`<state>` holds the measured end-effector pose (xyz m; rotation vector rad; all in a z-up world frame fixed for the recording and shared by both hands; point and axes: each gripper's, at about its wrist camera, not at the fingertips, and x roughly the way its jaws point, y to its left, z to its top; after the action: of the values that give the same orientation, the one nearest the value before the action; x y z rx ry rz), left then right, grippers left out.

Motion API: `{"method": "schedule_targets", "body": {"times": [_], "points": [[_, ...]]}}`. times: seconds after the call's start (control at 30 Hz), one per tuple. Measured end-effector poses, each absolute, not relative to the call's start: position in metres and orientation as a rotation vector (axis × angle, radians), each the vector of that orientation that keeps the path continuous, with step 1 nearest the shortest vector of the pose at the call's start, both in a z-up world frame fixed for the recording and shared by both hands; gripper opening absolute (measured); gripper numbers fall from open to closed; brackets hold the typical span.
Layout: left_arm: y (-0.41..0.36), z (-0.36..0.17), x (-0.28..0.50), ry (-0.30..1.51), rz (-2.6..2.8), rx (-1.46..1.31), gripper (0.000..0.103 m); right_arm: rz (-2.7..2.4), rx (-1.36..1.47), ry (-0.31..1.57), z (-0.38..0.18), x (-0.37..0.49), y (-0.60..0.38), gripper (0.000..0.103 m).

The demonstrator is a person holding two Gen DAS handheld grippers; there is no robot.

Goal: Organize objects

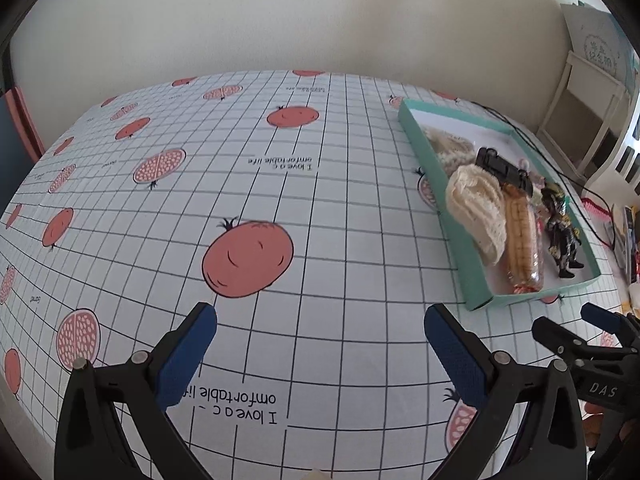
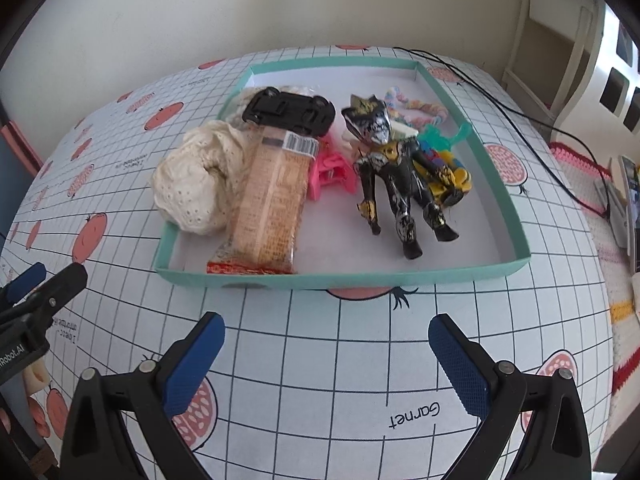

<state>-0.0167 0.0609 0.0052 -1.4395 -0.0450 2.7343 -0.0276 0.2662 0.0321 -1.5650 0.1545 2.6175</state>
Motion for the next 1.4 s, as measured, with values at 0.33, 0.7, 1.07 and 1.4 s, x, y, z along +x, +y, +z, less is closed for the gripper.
{"method": "schedule_targets", "body": {"times": [0.33, 0.7, 1.07, 1.4], "points": [[0.054, -0.014, -0.018, -0.015, 2.716, -1.489, 0.103, 2.592, -1.595, 0.128, 0.017, -0.029, 0.266, 0.103], [0.054, -0.029, -0.019, 0.021, 2.71, -1.52, 0.103, 2.616, -1.543, 0.069, 0.014, -0.031, 0.261, 0.103], [0.055, -0.029, -0.02, 0.015, 2.73, -1.507, 0.103, 2.649, -1.478, 0.065, 0.014, -0.029, 0.26, 0.103], [0.056, -0.029, -0.019, 0.003, 2.766, -1.457, 0.103, 2.66, -1.457, 0.064, 0.014, -0.027, 0.26, 0.103]]}}
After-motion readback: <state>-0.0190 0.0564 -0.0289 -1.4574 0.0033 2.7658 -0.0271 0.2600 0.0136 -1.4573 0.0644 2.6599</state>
